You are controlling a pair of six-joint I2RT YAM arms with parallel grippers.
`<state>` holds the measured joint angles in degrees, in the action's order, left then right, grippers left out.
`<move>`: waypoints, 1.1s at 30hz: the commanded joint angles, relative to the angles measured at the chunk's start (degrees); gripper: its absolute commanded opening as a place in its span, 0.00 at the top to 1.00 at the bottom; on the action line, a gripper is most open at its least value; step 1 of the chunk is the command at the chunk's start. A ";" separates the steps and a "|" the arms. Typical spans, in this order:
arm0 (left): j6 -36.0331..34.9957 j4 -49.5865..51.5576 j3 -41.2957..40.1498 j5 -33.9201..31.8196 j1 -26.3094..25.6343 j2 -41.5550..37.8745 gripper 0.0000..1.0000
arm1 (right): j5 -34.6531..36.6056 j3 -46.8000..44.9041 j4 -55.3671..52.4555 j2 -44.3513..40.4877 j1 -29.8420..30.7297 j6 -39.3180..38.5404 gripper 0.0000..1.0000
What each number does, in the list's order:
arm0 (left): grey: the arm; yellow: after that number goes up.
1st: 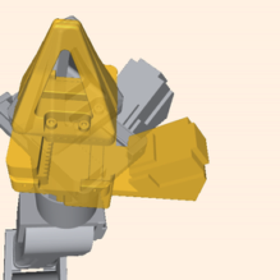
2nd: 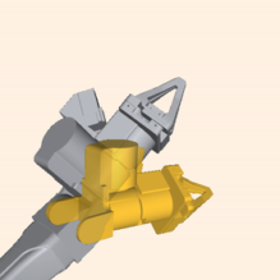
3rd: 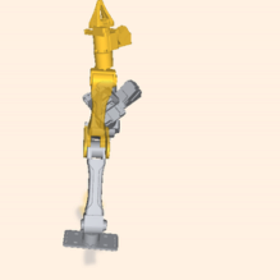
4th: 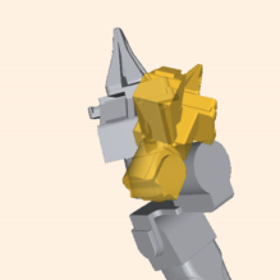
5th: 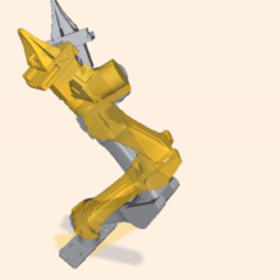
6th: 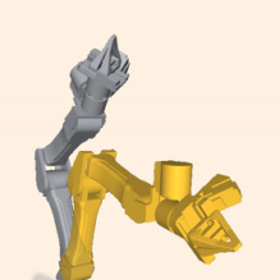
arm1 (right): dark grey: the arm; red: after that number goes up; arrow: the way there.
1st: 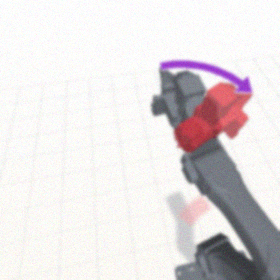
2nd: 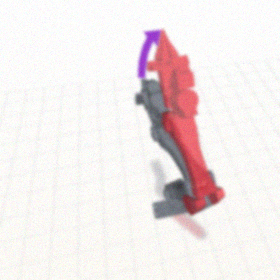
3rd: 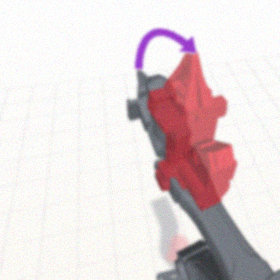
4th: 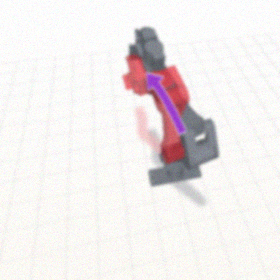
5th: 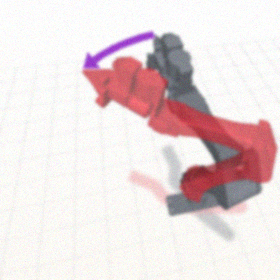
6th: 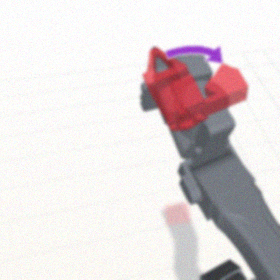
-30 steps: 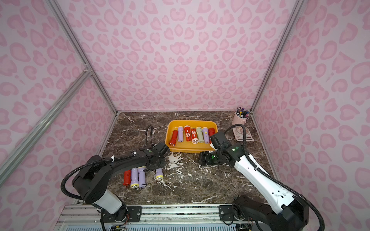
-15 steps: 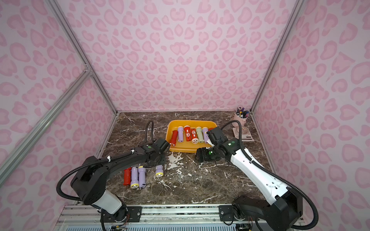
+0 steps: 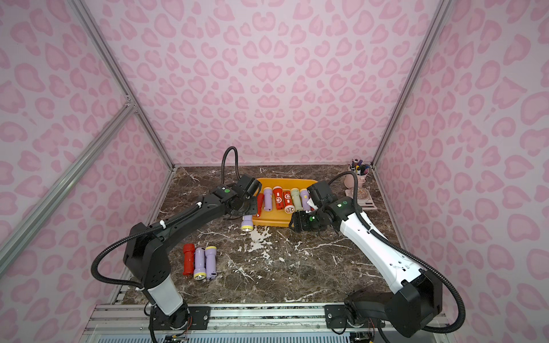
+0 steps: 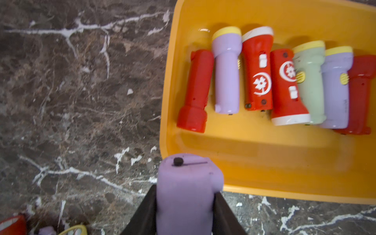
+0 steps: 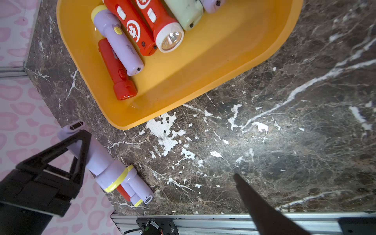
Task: Put the flashlights into the storage boxes
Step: Pick up the flashlight from the center of the board, then place the flashlight at the storage box.
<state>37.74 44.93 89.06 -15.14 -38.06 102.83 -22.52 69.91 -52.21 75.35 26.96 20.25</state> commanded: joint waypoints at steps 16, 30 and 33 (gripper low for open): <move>-13.20 0.47 28.61 10.01 8.38 24.85 0.68 | 4.56 4.67 -1.12 4.97 -3.49 1.50 0.25; -15.94 3.12 43.04 17.35 13.20 37.22 0.67 | 5.02 14.73 -4.58 16.89 -4.28 2.92 0.26; -16.33 3.00 43.00 18.23 13.87 37.44 0.65 | 4.70 18.16 -4.91 18.75 -4.31 3.42 0.26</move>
<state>22.44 47.09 131.04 1.76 -24.45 140.03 -18.04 86.91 -56.36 92.95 22.72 22.94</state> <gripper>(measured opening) 0.403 0.739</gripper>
